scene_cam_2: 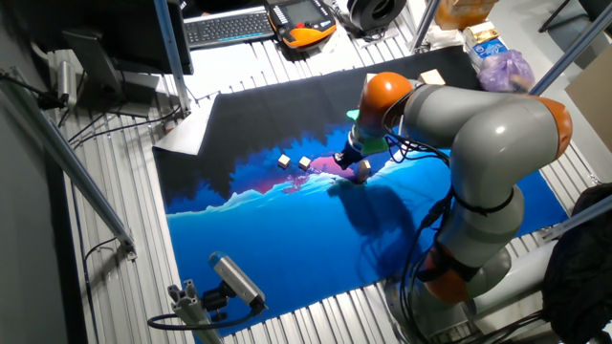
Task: Stack the blocks in a vertical line of five
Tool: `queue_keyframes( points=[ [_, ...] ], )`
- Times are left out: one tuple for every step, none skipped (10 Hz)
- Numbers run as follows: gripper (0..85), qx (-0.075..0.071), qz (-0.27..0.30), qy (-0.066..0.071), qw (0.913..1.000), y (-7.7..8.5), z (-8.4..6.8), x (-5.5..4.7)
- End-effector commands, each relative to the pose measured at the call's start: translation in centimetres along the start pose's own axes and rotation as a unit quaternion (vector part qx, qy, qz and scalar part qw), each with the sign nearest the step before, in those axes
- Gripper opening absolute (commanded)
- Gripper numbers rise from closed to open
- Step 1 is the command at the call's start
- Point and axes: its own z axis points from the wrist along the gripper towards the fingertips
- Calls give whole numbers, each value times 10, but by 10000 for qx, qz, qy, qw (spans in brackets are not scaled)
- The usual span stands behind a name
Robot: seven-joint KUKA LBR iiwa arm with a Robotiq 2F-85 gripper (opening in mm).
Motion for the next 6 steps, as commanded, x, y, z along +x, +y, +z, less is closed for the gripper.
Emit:
queue_keyframes(
  points=[
    [0, 21, -4, -11, 10000, 0, 0, 0],
    [0, 6, -50, 12, 10000, 0, 0, 0],
    [0, -32, -56, 28, 10000, 0, 0, 0],
    [0, -47, -25, 97, 9999, 0, 0, 0],
    [0, -84, 60, 113, 9999, 3, -2, -2],
    [0, -60, 105, 159, 9998, 11, -5, -8]
  ],
)
